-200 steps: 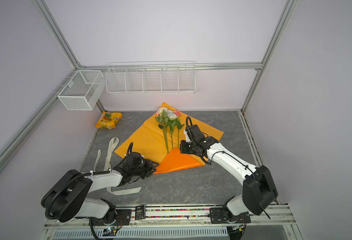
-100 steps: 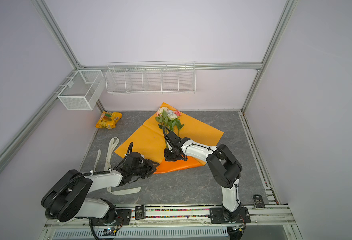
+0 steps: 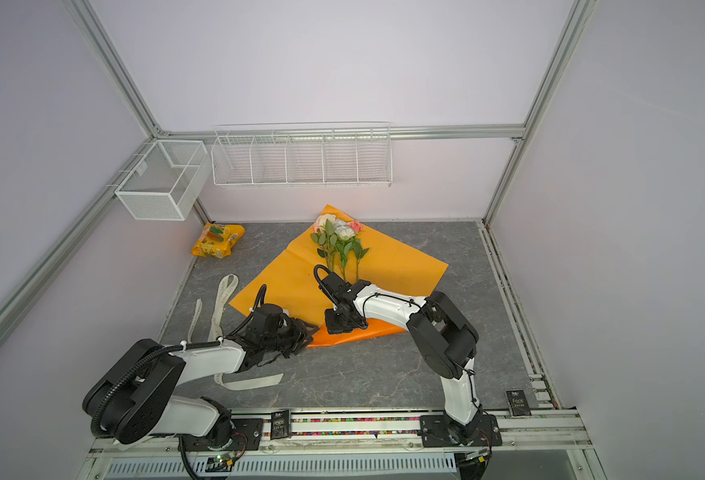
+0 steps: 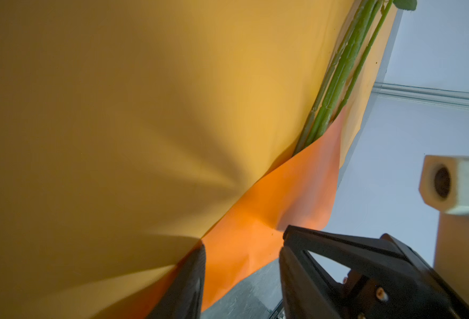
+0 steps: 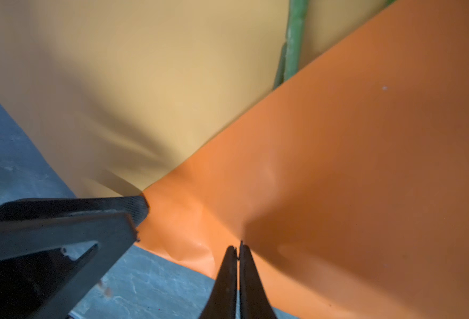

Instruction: Tie the bouquet of fake flowers

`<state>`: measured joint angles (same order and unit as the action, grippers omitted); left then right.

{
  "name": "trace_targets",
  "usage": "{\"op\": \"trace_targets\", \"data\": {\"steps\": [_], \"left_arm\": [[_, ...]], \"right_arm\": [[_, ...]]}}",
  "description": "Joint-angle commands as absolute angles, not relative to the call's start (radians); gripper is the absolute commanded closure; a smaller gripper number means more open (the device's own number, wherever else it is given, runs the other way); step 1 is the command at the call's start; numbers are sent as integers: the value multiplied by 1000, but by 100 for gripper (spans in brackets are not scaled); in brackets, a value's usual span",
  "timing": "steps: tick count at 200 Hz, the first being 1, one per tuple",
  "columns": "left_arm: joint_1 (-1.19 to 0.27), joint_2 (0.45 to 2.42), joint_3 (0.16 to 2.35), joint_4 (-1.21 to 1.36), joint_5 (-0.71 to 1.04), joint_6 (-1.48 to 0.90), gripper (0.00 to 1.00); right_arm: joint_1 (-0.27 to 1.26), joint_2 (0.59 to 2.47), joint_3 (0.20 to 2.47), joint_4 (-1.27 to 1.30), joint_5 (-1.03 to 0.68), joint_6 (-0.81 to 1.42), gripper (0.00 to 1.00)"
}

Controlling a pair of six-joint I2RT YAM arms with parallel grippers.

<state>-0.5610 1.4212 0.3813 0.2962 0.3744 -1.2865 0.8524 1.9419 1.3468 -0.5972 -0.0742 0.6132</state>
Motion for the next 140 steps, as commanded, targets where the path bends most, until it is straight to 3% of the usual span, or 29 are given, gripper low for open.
{"op": "trace_targets", "data": {"steps": [1, 42, 86, 120, 140], "left_arm": [[-555, 1447, 385, 256, 356, -1298, 55], [-554, 1406, 421, 198, 354, -1269, 50], [-517, 1262, 534, -135, 267, -1110, 36], [-387, 1158, 585, -397, 156, -981, 26], [-246, 1120, 564, -440, 192, -911, 23]], "right_arm": [[851, 1950, 1332, -635, -51, 619, 91], [851, 2004, 1315, -609, -63, 630, 92], [851, 2006, 1308, -628, -25, 637, 92], [851, 2006, 1299, -621, -30, 640, 92], [851, 2004, 1295, -617, -34, 640, 92]]}}
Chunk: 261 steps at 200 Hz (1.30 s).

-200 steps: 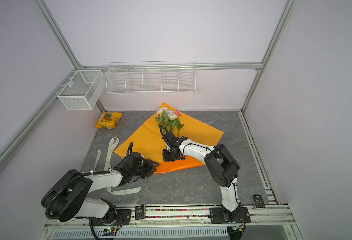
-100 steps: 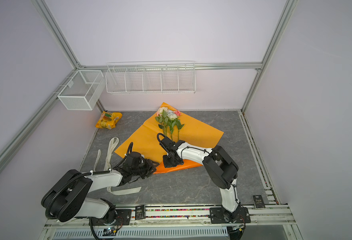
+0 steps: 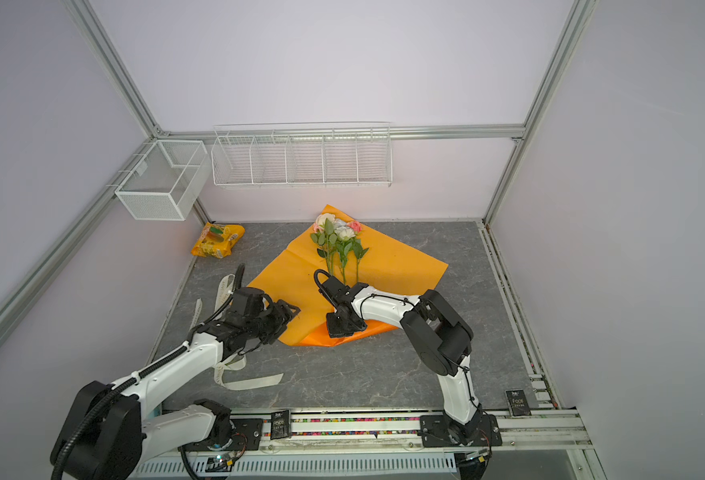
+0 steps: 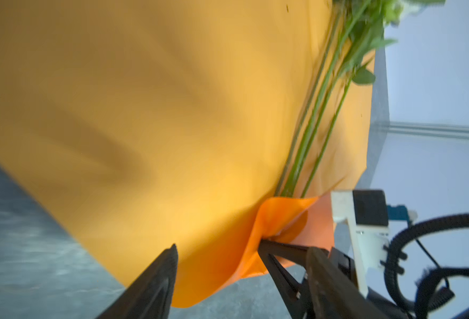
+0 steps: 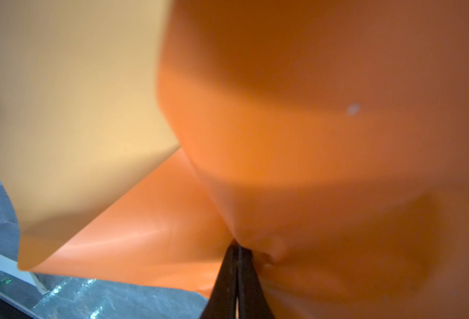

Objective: Tie the bouquet of fake flowers
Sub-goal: 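Hold the fold with the right gripper while the left lifts the sheet side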

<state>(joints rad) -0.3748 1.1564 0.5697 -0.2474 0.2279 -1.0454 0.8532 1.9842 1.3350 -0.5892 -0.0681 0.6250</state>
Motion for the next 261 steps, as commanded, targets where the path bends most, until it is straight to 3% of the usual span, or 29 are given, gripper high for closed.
{"op": "trace_targets", "data": {"steps": [1, 34, 74, 138, 173, 234, 261], "left_arm": [[-238, 1118, 564, -440, 195, -908, 23], [-45, 1168, 572, -439, 301, -777, 25], [17, 1349, 637, -385, 376, -691, 27], [38, 1559, 628, -172, 472, -721, 34], [38, 1640, 601, -5, 616, -791, 34], [40, 1664, 529, 390, 788, -960, 31], [39, 1683, 545, 503, 839, -987, 23]], "right_arm": [[851, 2004, 1295, -617, -34, 640, 92], [852, 2000, 1293, -615, -31, 642, 92], [851, 2003, 1297, -620, -35, 639, 92], [851, 2002, 1286, -620, -30, 648, 92], [851, 2006, 1275, -603, -36, 660, 92], [853, 2006, 1272, -602, -37, 661, 92], [852, 2004, 1270, -600, -37, 665, 92]]}}
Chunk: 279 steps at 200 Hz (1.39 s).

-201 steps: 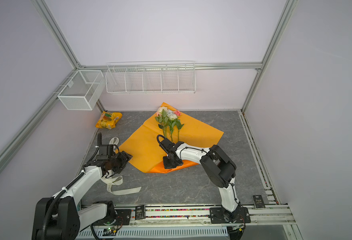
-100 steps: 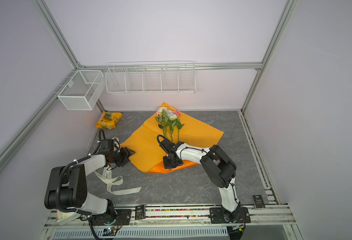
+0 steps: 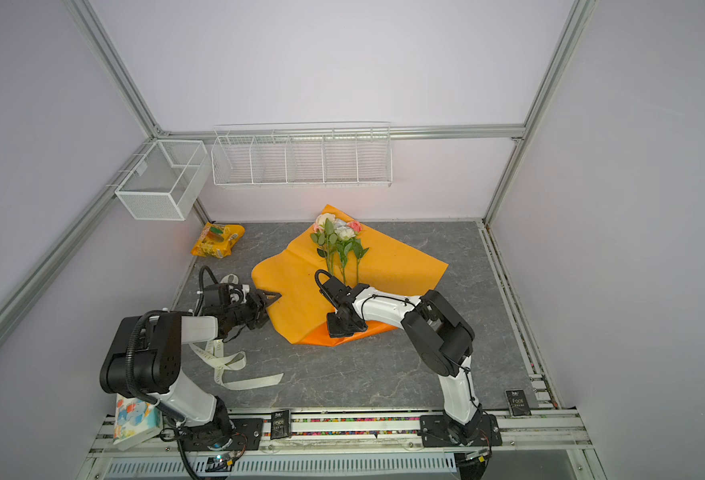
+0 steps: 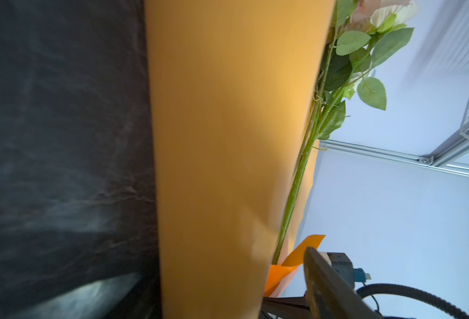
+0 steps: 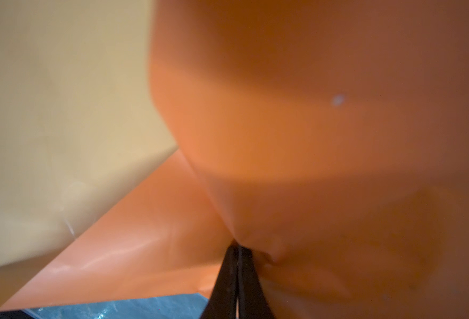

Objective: Tie the bouquet of fake flowers
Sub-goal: 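Hold the fold with the right gripper while the left lifts the sheet side, then wrap the held sheet side over the stems with the left gripper toward the right gripper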

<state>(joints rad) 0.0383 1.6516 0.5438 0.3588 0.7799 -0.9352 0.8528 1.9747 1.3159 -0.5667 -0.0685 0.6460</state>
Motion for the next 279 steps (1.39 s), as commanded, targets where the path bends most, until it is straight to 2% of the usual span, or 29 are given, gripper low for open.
{"op": "trace_targets", "data": {"steps": [1, 20, 87, 105, 127, 145, 172, 185, 209, 254, 279], "left_arm": [[40, 1684, 547, 505, 839, -987, 23], [45, 1710, 578, 512, 834, -979, 18], [48, 1630, 536, 712, 817, -1050, 17], [49, 1648, 519, 882, 840, -1153, 26], [47, 1704, 522, 1024, 871, -1251, 48], [47, 1745, 514, 1102, 883, -1306, 51], [25, 1765, 498, 1092, 885, -1297, 64], [6, 1753, 491, 1072, 873, -1287, 65], [-49, 1679, 510, 896, 820, -1206, 69], [-182, 1425, 689, 115, 533, -812, 85], [-216, 1418, 728, 31, 518, -794, 91]], "right_arm": [[852, 2004, 1270, -600, -37, 666, 92], [852, 2004, 1273, -600, -40, 664, 92], [852, 2003, 1282, -591, -47, 667, 92], [852, 2005, 1281, -587, -52, 670, 92], [852, 2003, 1278, -589, -54, 672, 92], [852, 2003, 1279, -589, -56, 670, 92], [853, 2003, 1284, -586, -58, 672, 92], [853, 2003, 1286, -586, -58, 671, 92], [851, 2003, 1289, -582, -58, 676, 92], [851, 1995, 1276, -557, -64, 690, 92], [851, 1991, 1263, -526, -83, 705, 91]]}}
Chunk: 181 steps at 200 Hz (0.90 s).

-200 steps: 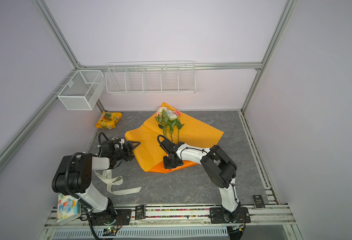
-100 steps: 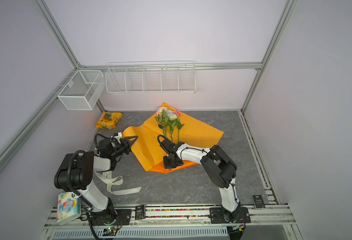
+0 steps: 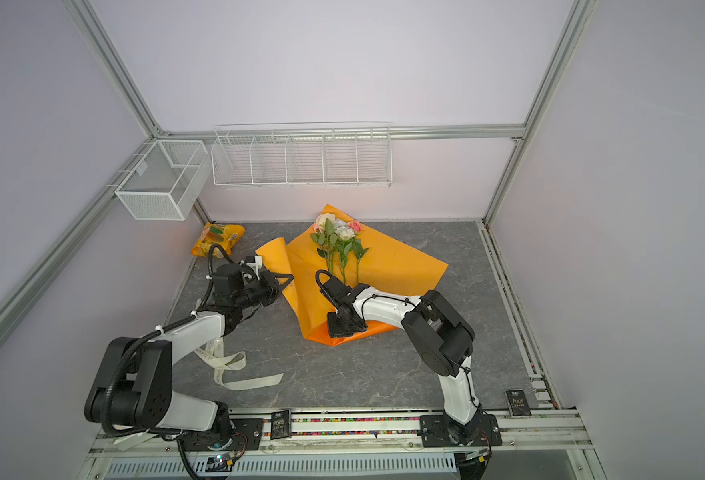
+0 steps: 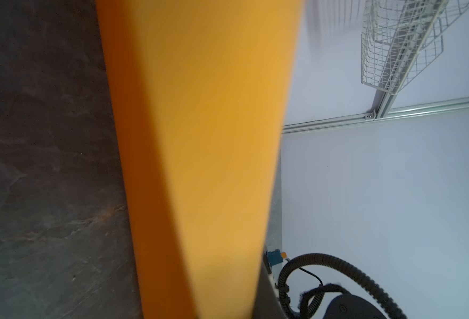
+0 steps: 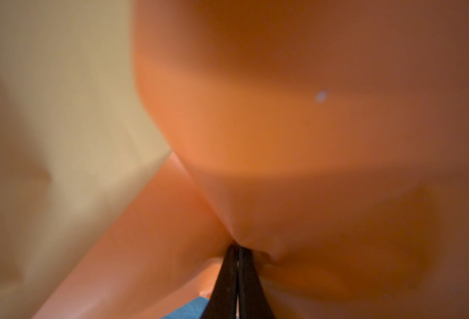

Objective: Tie the bouquet of fake flowers
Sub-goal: 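Wrap the held sheet side over the stems with the left gripper toward the right gripper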

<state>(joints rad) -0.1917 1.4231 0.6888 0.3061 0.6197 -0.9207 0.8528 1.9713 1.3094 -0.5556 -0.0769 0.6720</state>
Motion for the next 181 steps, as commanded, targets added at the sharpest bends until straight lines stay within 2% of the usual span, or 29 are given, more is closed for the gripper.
{"op": "trace_targets", "data": {"steps": [1, 19, 49, 78, 141, 181], "left_arm": [[-217, 1420, 730, 26, 518, -793, 91], [-262, 1451, 792, -81, 492, -752, 88], [-388, 1550, 967, -341, 376, -614, 93], [-431, 1572, 977, -221, 452, -682, 98], [-481, 1651, 1059, -69, 526, -855, 97], [-525, 1740, 1140, -116, 512, -881, 95]], "right_arm": [[851, 1991, 1263, -525, -83, 705, 91], [851, 1987, 1256, -517, -87, 709, 91], [850, 1965, 1231, -492, -86, 721, 91], [845, 1951, 1199, -452, -96, 735, 91], [844, 1959, 1174, -386, -117, 760, 91], [844, 1941, 1146, -325, -141, 766, 89]]}}
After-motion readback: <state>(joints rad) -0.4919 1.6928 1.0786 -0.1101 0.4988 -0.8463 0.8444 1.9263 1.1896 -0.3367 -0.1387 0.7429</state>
